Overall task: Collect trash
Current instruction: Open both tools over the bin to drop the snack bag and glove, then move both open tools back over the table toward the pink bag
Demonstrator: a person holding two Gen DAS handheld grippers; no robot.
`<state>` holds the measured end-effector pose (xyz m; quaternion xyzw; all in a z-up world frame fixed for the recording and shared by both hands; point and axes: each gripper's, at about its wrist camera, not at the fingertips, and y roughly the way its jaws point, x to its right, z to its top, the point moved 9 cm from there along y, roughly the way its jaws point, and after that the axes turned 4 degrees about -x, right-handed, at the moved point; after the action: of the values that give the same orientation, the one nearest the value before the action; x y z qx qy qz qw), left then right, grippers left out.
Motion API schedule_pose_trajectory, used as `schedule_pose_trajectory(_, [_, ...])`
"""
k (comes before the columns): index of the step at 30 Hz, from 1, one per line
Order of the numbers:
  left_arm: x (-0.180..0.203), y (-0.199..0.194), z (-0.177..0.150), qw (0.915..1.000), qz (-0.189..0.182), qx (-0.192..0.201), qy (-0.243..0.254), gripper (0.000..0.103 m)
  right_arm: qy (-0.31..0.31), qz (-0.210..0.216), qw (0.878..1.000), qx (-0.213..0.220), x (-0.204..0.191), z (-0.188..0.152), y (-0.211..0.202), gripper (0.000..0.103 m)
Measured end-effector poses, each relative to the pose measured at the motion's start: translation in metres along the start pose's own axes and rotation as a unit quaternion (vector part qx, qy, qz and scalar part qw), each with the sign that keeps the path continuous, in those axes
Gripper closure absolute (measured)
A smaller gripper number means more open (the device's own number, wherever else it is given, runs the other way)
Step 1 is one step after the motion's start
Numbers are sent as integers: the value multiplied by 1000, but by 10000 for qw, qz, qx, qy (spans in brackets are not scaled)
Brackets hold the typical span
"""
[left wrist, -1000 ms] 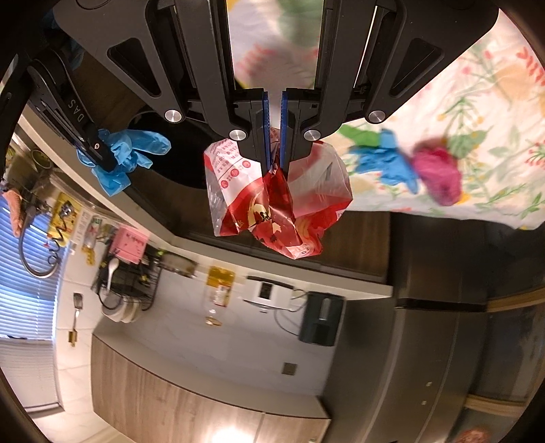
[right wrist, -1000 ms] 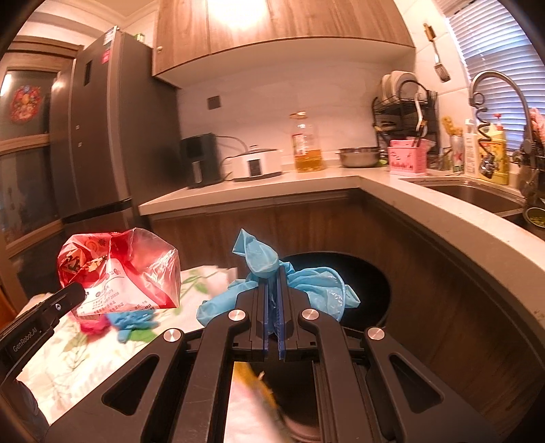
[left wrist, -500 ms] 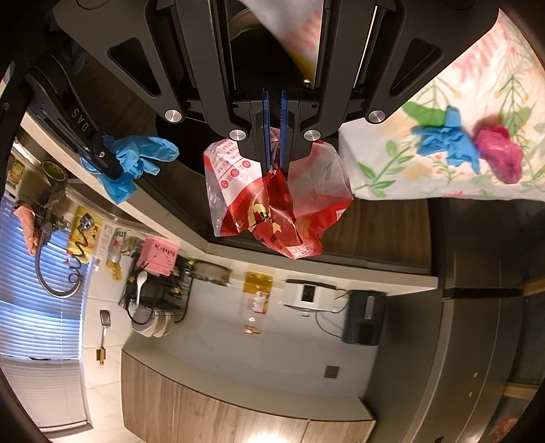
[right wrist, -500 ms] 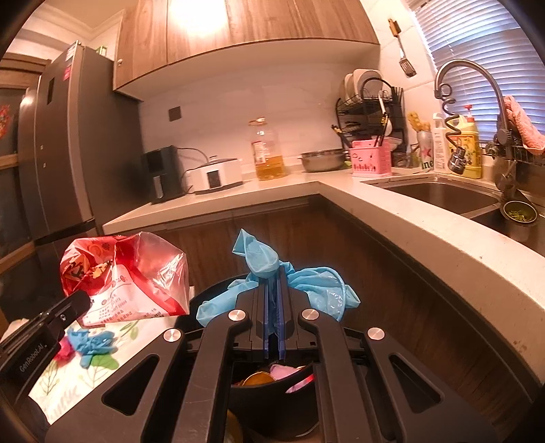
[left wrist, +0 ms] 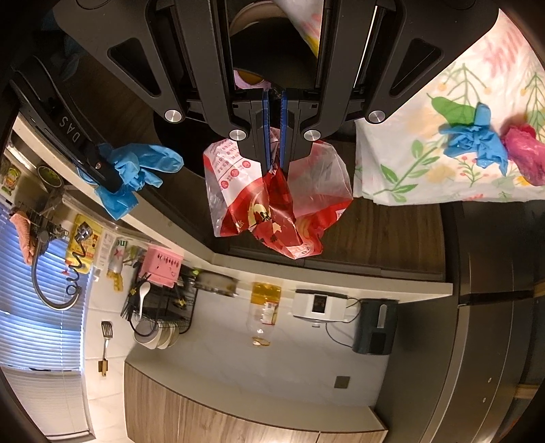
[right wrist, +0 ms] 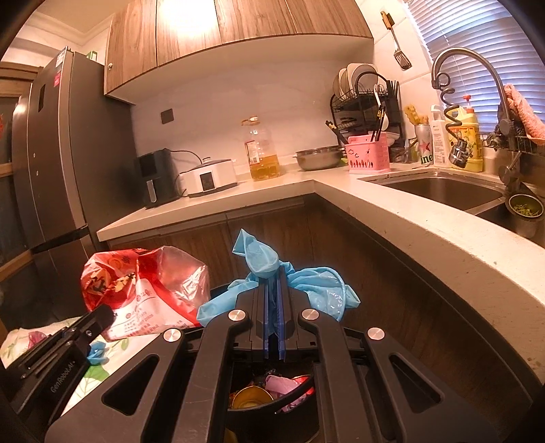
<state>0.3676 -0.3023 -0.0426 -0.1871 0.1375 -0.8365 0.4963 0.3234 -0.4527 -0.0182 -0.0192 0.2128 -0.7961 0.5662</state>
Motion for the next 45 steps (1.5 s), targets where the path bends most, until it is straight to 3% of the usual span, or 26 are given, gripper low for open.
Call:
schedule_pose_trajectory(22, [9, 38, -10, 9996, -181, -231, -6, 99, -253, 154, 9995, -92, -4, -5, 25, 96])
schedule_pose_trajectory(26, [11, 45, -15, 9992, -228, -323, 16, 98, -234, 169, 9995, -123, -4, -7, 28, 72])
schedule_pose_trajectory(29, [11, 49, -18, 9989, -227, -401, 35, 89, -226, 113, 9996, -127, 0, -8, 28, 69])
schedule_pose_trajectory(31, [9, 51, -21, 9986, -232, -485, 23, 74, -183, 76, 9997, -131, 5, -9, 27, 67])
schedule_pose_trajectory(33, [6, 49, -22, 9987, -256, -443, -41, 53, -118, 28, 9999, -120, 9, -10, 25, 59])
schedule_pose_trajectory(42, [-22, 19, -23, 9993, 76, -254, -280, 20, -214, -99, 9996, -183, 7, -14, 12, 40])
schedule_pose_trajectory(45, [-35, 2, -27, 9989, 306, -204, -295, 15, -316, -117, 9993, -182, -2, -14, 5, 33])
